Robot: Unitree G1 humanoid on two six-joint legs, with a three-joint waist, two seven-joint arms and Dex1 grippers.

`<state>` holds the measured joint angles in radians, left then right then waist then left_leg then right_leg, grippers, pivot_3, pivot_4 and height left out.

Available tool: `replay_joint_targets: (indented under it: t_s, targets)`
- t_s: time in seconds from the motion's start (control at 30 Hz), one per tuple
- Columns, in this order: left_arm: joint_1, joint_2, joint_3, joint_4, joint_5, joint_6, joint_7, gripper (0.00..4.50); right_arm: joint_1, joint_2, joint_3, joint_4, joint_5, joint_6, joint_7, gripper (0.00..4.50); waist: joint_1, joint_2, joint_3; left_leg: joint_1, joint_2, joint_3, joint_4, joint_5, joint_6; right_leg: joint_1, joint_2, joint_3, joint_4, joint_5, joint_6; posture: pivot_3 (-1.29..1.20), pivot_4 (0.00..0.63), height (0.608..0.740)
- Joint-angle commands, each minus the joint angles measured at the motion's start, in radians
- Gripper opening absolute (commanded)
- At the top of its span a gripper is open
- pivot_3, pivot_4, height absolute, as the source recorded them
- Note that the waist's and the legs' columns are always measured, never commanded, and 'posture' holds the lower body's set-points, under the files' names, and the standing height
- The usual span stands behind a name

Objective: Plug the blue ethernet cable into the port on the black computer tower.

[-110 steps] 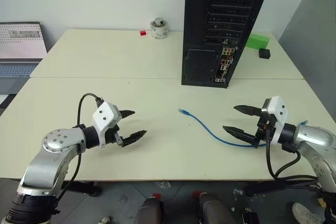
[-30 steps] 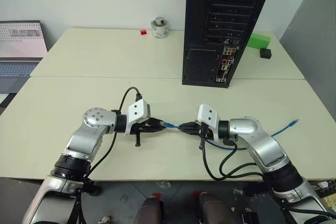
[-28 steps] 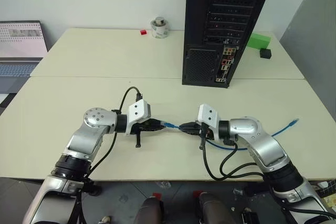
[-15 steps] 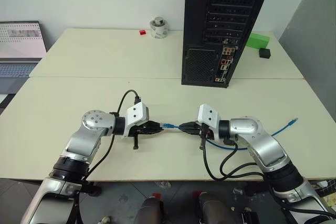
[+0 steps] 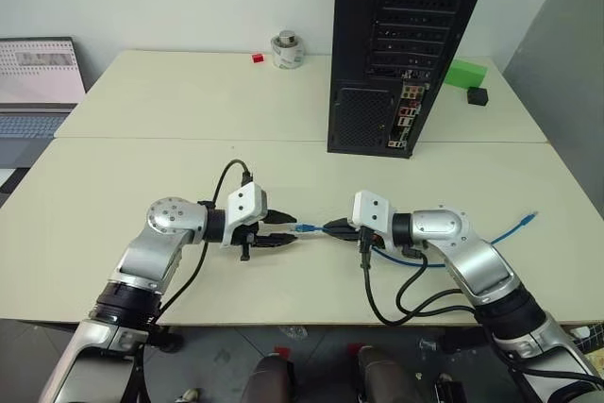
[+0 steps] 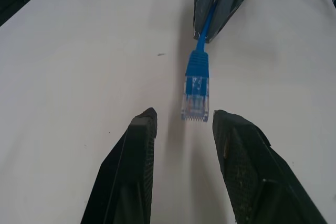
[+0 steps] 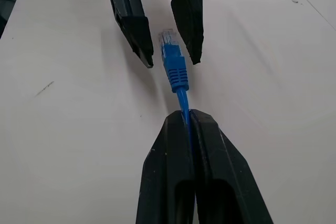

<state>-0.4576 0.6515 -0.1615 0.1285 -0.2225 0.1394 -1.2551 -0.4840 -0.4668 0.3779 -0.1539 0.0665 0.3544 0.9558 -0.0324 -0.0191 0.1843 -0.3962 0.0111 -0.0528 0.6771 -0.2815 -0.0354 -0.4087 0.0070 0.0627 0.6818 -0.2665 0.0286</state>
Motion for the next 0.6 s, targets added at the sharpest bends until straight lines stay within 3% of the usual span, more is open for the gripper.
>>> replay_joint_targets:
  t_s: [0.03,0.6]
  targets:
    - [-0.014,-0.001,-0.009,-0.038,-0.001,-0.028,-0.015,1.81,-0.019,-0.006,-0.001,-0.015,-0.005,-0.027,0.01,0.0,0.0,0.0,0.0,0.0,0.0,0.0,0.0,0.0,0.0,0.0,0.0,0.0,0.0,0.0,0.0,0.0,0.15,0.74]
    - [-0.025,-0.018,-0.024,-0.012,0.03,-0.051,0.006,1.81,-0.018,-0.009,0.007,-0.021,-0.014,-0.037,0.015,0.0,0.0,0.0,0.0,0.0,0.0,0.0,0.0,0.0,0.0,0.0,0.0,0.0,0.0,0.0,0.0,0.0,0.15,0.74]
